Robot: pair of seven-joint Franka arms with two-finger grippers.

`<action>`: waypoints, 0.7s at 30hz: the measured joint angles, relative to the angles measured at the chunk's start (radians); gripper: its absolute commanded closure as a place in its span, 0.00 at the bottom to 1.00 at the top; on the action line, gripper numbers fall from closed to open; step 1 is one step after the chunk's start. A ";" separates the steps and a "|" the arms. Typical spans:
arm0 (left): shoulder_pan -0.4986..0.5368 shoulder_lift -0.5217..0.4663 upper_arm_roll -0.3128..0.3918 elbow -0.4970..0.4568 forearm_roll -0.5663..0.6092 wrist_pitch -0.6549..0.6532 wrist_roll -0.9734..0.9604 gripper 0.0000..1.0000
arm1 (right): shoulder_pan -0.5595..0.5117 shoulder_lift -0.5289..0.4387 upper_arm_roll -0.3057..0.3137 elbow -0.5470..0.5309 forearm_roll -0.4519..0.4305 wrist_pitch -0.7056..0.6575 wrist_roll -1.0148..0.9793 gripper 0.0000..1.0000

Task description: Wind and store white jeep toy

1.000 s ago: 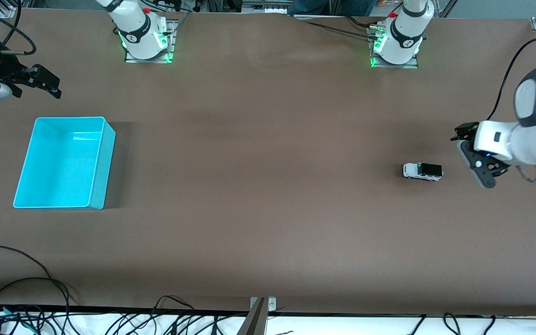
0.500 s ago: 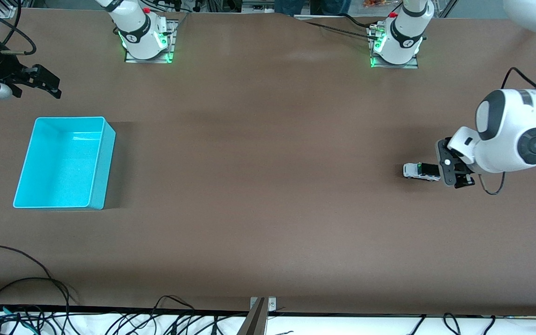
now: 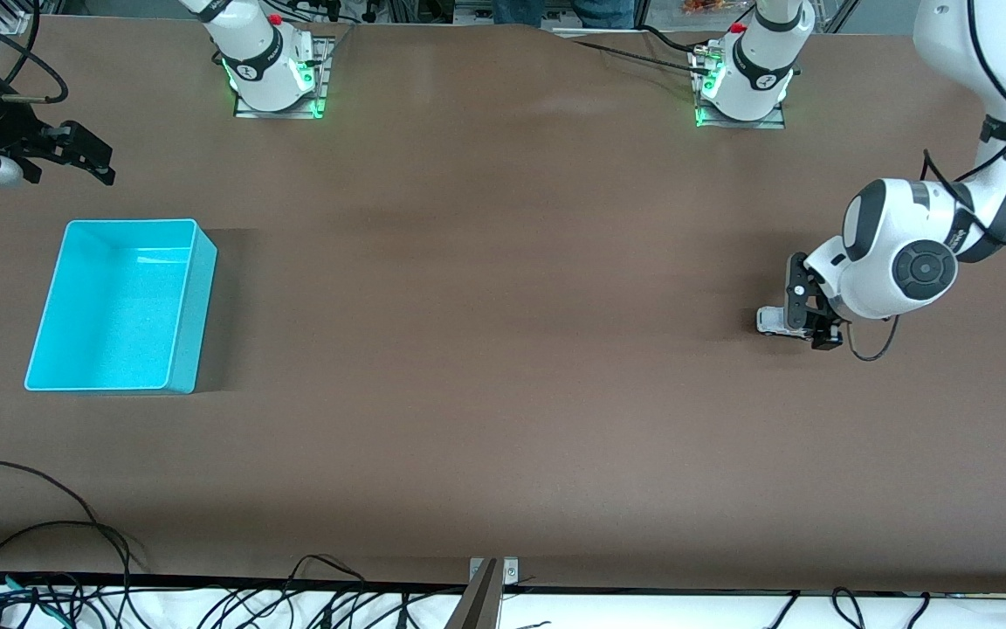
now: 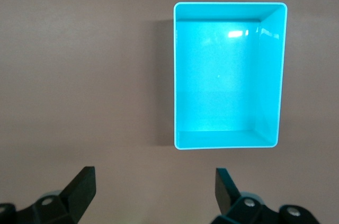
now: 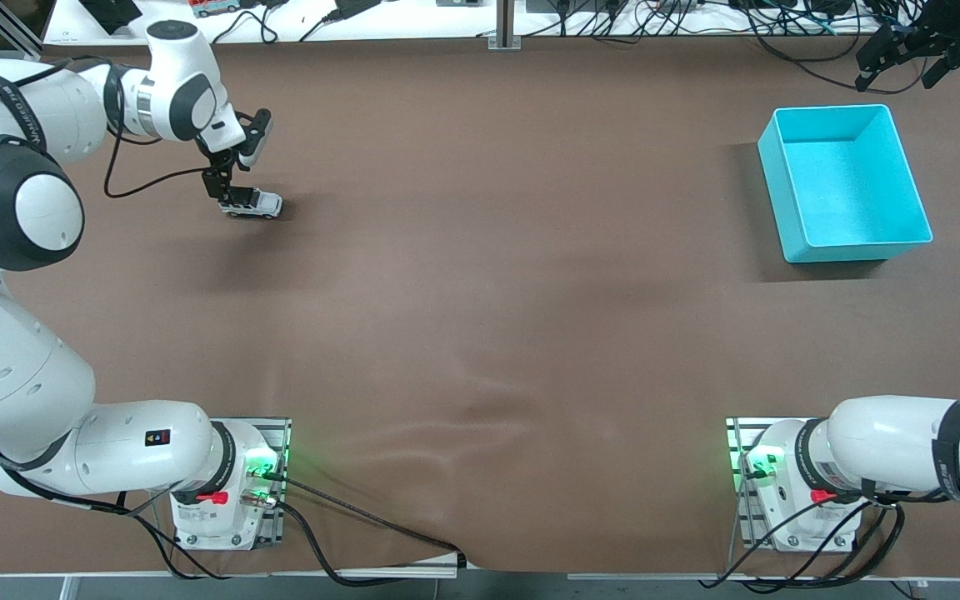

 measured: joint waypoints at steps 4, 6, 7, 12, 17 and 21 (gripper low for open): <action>0.001 0.028 0.000 -0.003 0.000 0.045 0.020 0.00 | 0.000 0.000 0.000 0.000 0.000 0.000 0.000 0.00; 0.004 0.039 0.001 -0.003 0.001 0.062 0.024 0.00 | 0.000 0.000 0.000 0.000 0.000 0.000 0.000 0.00; 0.006 0.045 0.001 -0.003 0.001 0.072 0.027 0.00 | 0.000 0.000 0.000 0.000 0.000 0.000 0.000 0.00; 0.032 0.075 0.002 -0.011 0.005 0.142 0.058 0.00 | 0.000 0.000 0.000 0.000 0.000 0.000 0.000 0.00; 0.062 0.093 0.002 -0.028 0.005 0.177 0.075 0.00 | 0.000 0.000 0.000 0.000 0.000 0.000 0.000 0.00; 0.069 0.094 0.001 -0.042 0.005 0.184 0.079 0.00 | 0.000 0.000 0.000 0.000 0.000 0.000 0.000 0.00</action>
